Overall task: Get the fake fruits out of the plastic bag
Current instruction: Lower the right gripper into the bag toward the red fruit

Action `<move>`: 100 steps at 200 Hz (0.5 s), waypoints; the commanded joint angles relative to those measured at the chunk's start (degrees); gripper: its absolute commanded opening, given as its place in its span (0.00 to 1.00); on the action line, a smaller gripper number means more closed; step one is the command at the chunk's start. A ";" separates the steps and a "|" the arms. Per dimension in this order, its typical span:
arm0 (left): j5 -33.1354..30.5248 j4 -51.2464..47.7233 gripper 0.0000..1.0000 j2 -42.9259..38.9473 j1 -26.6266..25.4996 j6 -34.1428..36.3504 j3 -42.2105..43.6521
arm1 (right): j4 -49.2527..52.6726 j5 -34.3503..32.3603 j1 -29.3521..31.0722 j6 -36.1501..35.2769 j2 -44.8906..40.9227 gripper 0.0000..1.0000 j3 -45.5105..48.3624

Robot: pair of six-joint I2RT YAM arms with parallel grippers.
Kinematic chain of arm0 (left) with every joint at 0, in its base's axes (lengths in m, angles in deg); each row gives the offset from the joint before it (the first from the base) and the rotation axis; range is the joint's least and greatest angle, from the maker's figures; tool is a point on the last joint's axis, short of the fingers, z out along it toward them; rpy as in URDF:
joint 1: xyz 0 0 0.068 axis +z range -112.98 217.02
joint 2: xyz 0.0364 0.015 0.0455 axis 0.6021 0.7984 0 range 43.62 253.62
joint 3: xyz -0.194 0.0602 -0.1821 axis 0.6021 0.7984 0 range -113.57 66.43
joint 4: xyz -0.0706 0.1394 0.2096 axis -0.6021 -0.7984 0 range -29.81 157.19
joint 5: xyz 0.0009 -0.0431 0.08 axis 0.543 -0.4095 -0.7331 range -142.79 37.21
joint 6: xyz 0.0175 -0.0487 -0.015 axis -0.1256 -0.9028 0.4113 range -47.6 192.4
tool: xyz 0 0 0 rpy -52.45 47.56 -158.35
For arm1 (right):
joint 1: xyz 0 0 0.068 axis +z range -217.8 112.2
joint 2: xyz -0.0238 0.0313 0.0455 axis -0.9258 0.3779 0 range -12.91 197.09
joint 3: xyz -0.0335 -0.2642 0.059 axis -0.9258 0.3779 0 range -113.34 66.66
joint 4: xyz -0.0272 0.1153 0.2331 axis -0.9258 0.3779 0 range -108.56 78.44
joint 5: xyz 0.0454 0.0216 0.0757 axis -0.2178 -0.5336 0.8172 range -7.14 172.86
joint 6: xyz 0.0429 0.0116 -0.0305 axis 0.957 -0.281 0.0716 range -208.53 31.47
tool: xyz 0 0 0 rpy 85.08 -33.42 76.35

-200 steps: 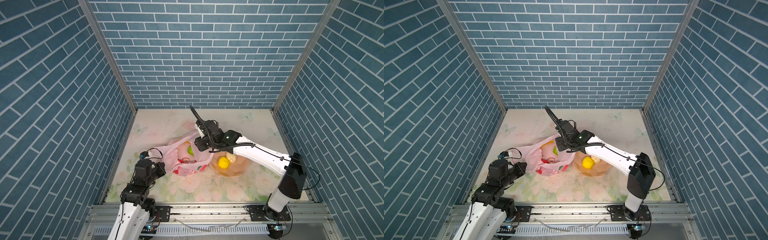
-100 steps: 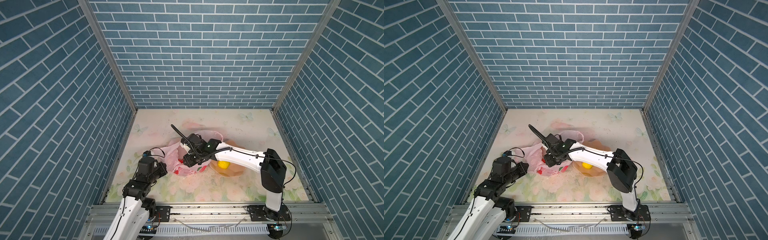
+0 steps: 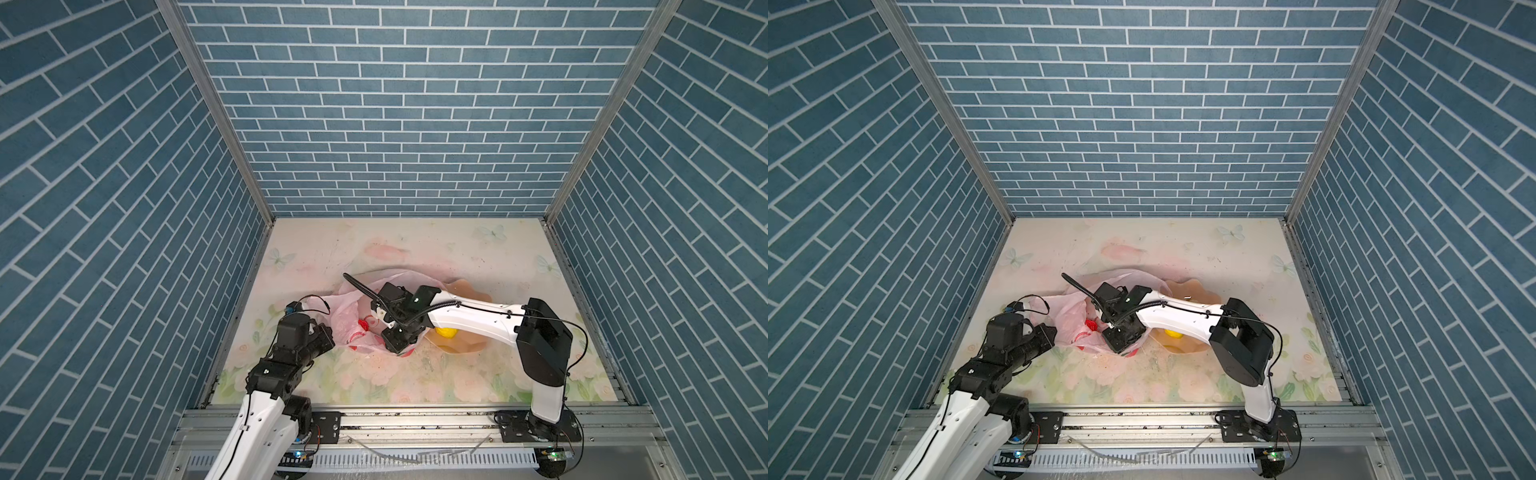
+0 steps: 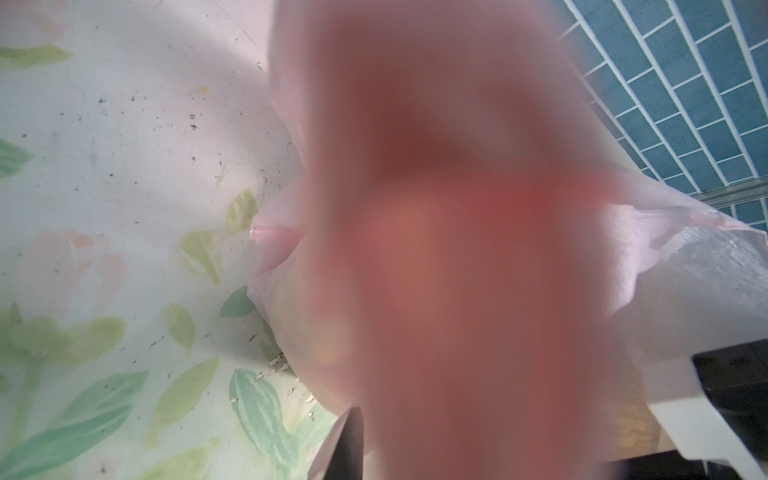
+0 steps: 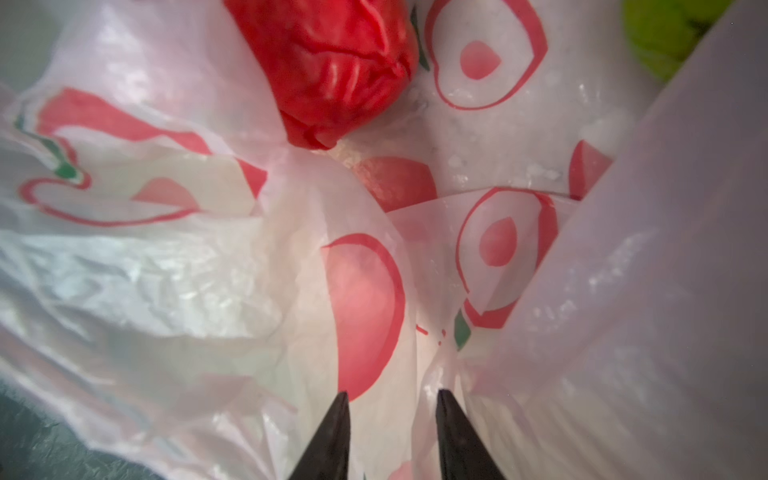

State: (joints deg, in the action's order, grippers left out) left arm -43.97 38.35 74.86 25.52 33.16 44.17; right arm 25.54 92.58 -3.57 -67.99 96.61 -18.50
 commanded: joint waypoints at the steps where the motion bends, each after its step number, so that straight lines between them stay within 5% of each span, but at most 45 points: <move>1: -0.47 -0.43 0.15 -0.04 -0.66 -0.18 0.28 | 1.78 -4.31 -0.02 -1.28 1.57 0.36 -6.01; 100: 0.00 0.40 0.15 -1.63 -1.41 -1.17 1.32 | 6.11 -13.73 -0.24 -0.65 19.77 0.40 -33.18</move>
State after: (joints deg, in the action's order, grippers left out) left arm -43.92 38.42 73.90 24.60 32.68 44.43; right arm 27.70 83.46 -3.61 -67.84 113.46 -47.68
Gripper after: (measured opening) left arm 0.148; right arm 0.395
